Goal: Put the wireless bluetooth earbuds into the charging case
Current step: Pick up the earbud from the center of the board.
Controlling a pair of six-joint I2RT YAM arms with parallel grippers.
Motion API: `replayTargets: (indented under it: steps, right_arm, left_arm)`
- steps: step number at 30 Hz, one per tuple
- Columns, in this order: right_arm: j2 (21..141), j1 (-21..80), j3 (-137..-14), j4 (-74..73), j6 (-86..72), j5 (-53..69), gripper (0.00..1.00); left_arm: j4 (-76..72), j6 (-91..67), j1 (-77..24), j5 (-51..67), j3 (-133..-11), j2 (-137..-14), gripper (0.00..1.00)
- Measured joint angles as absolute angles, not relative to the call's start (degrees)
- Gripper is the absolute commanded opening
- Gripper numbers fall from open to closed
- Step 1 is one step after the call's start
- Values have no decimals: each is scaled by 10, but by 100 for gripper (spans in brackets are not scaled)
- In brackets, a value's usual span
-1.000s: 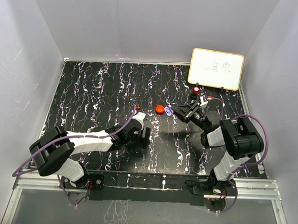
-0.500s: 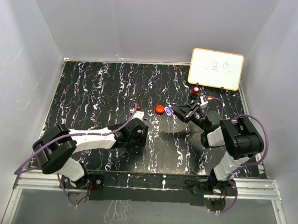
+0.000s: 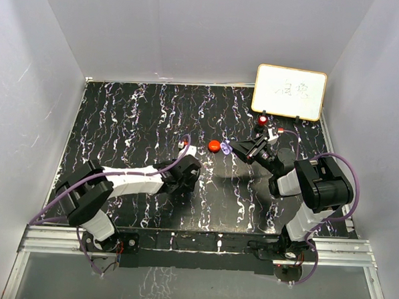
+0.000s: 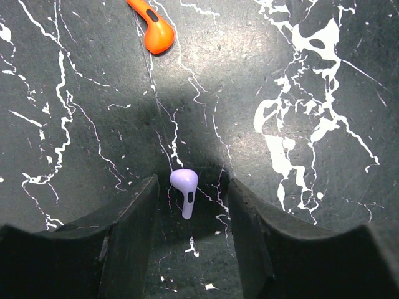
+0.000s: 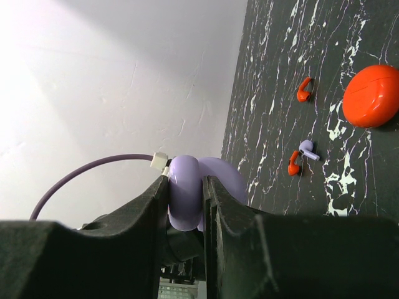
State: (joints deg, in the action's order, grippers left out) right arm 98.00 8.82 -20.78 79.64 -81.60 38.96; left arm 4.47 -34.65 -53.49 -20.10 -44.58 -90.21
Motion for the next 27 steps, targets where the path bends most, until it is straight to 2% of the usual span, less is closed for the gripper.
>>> replayTargets:
  steps: [19, 23, 27]
  right_arm:
    - [990, 85, -208, 800, -818, 390, 0]
    - [990, 85, -208, 800, -820, 390, 0]
    - [990, 85, -208, 800, -820, 390, 0]
  left_arm:
    - [73, -346, -544, -235, -491, -943, 25]
    - [74, -347, -546, -236, -493, -945, 27]
    - [78, -348, -546, -236, -493, -945, 39]
